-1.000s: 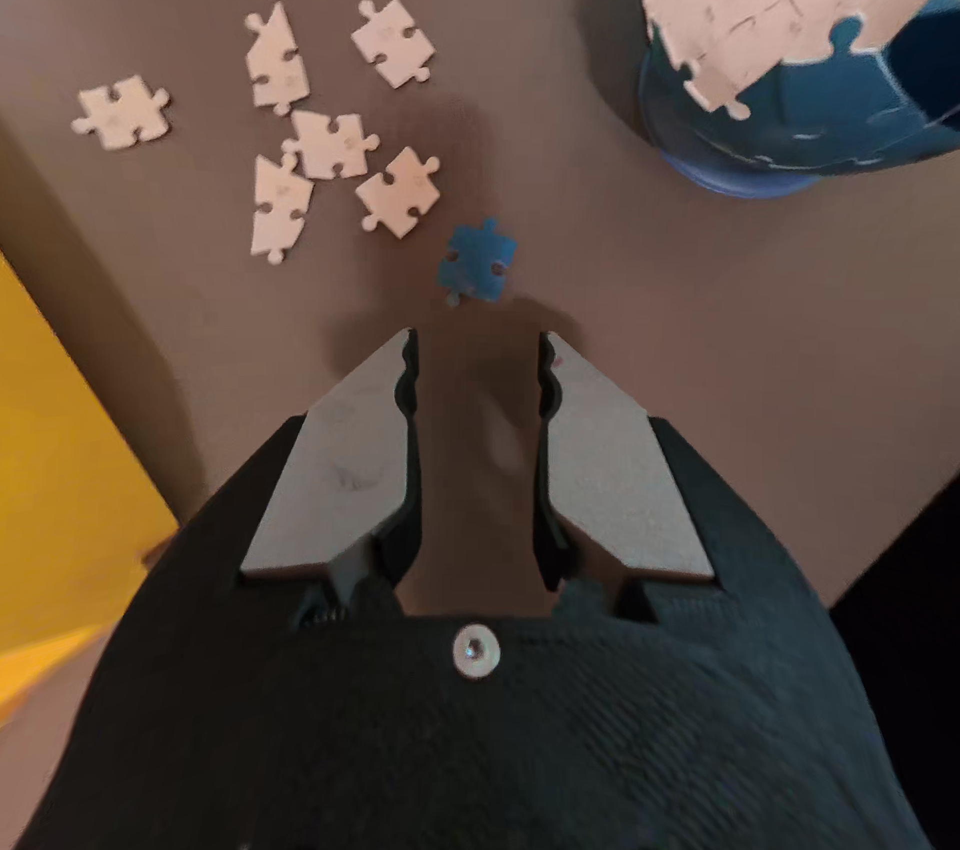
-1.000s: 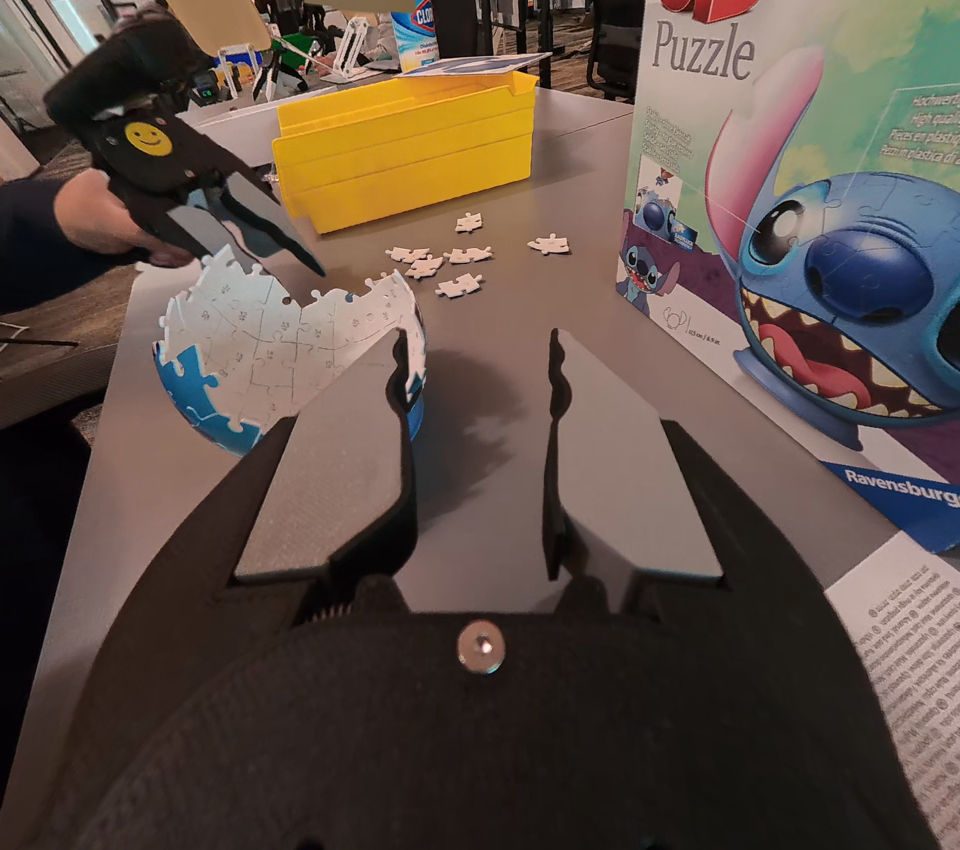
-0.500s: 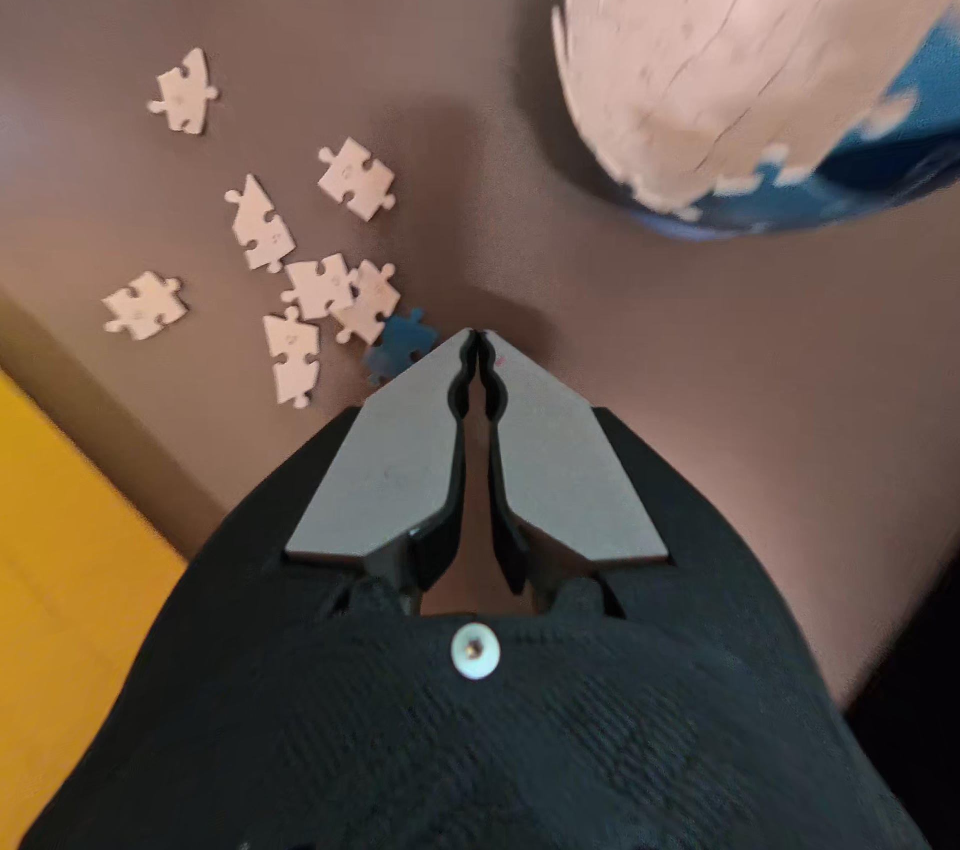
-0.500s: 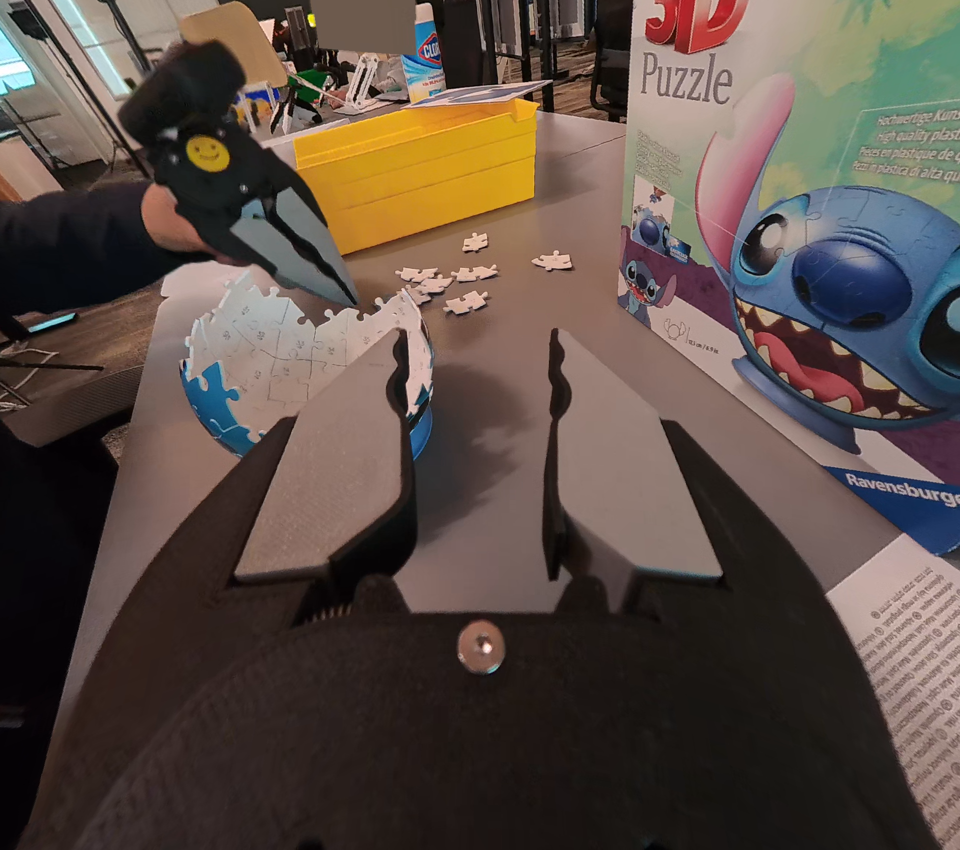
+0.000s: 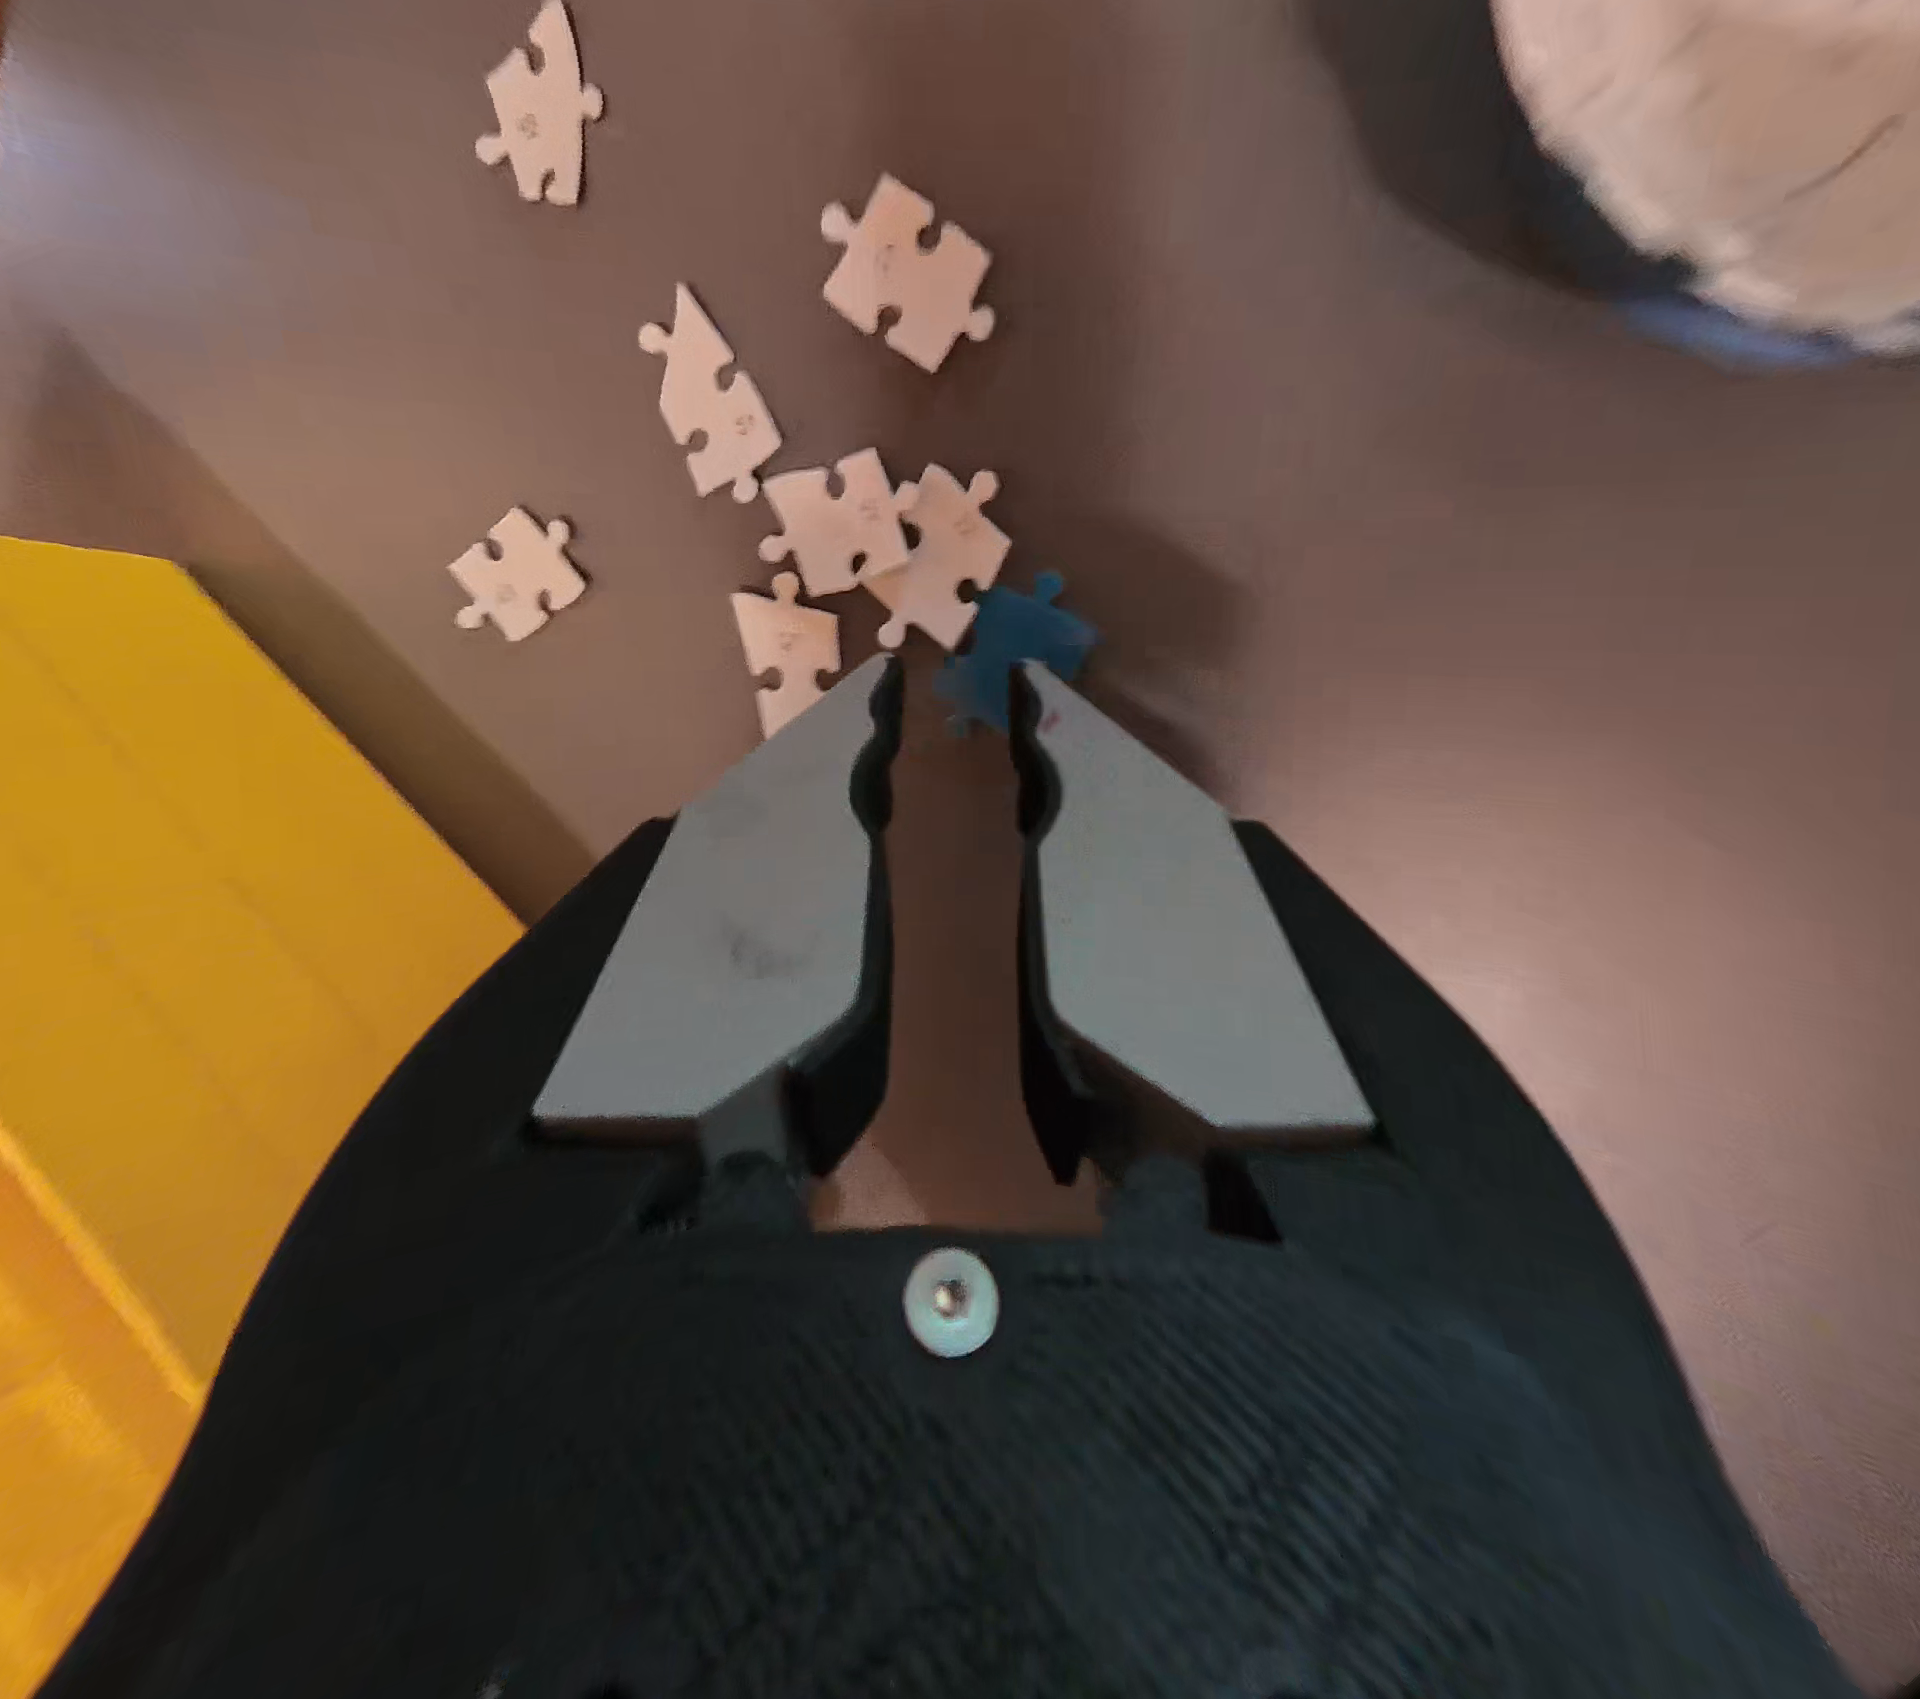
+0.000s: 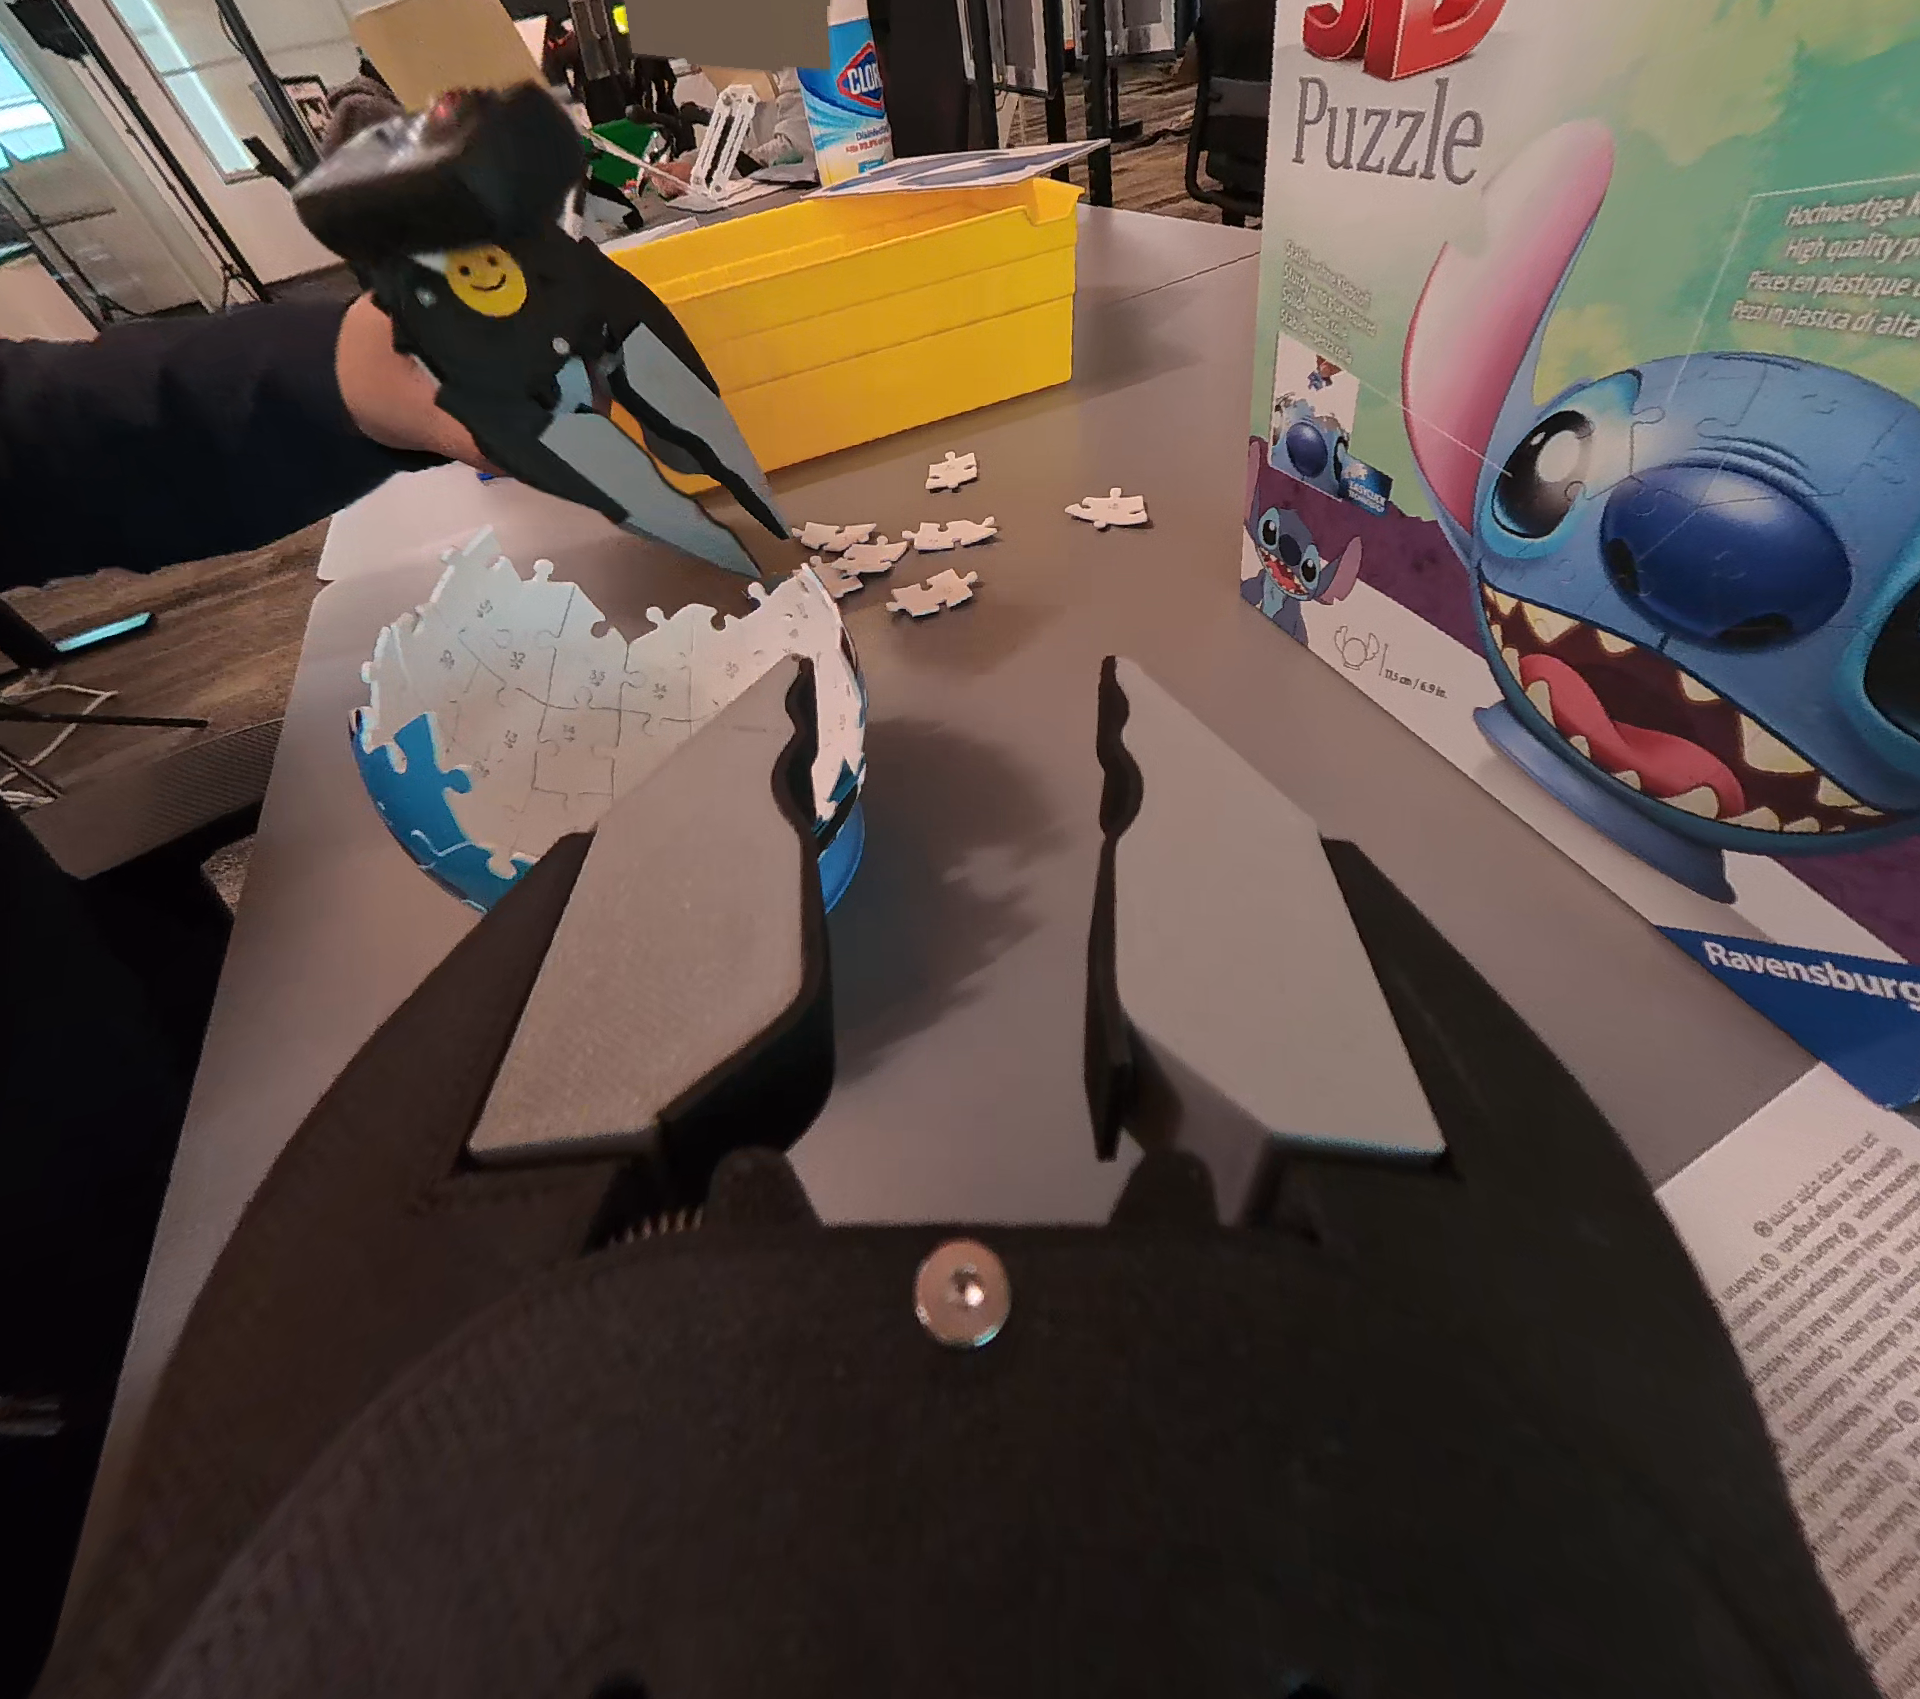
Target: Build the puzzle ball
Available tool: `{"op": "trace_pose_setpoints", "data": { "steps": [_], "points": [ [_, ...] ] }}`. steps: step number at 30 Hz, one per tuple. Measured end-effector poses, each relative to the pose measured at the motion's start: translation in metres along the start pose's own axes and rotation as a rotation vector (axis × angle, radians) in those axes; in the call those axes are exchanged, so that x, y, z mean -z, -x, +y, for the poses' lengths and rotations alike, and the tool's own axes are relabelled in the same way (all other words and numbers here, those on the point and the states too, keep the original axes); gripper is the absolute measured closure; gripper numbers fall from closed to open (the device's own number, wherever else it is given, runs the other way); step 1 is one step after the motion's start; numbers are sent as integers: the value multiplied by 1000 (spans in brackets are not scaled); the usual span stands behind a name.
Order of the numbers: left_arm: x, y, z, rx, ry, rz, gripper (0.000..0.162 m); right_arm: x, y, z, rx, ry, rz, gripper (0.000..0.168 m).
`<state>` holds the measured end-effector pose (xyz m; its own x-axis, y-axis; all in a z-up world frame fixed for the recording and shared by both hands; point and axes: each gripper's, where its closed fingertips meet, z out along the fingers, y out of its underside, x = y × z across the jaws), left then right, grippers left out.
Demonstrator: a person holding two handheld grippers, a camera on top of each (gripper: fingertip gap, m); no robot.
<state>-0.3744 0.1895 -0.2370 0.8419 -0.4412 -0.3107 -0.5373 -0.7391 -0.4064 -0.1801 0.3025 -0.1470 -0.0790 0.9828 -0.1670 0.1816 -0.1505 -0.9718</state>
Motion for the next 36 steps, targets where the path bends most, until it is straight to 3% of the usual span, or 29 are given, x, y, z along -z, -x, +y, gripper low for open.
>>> {"op": "trace_pose_setpoints", "data": {
  "steps": [1,2,3,7,12,15,20,26,31,36],
  "points": [
    [-5,1,7,-45,44,-16,145,0,0,0,0,0,1,117],
    [-6,-1,9,-76,56,-22,159,0,-1,0,-2,-2,2,118],
    [-6,-1,10,-106,62,-32,162,1,-1,-1,-5,-4,1,118],
    [-1,1,8,-127,62,-49,133,1,-2,-2,-20,-11,-5,117],
    [-4,-2,6,-128,58,-3,133,0,-1,0,-14,-2,-3,117],
    [-10,-6,6,-139,48,17,157,0,-2,0,-18,-1,-3,118],
    [-11,-4,4,-178,43,-12,158,0,-3,0,-24,-1,-4,118],
    [-9,0,0,-167,43,-9,132,0,-4,1,-27,1,-3,118],
    [-11,0,-5,-157,37,38,128,-2,-3,3,-28,8,-5,118],
    [-19,1,-9,-196,45,68,151,-2,-4,3,-35,6,-9,118]
  ]
}}
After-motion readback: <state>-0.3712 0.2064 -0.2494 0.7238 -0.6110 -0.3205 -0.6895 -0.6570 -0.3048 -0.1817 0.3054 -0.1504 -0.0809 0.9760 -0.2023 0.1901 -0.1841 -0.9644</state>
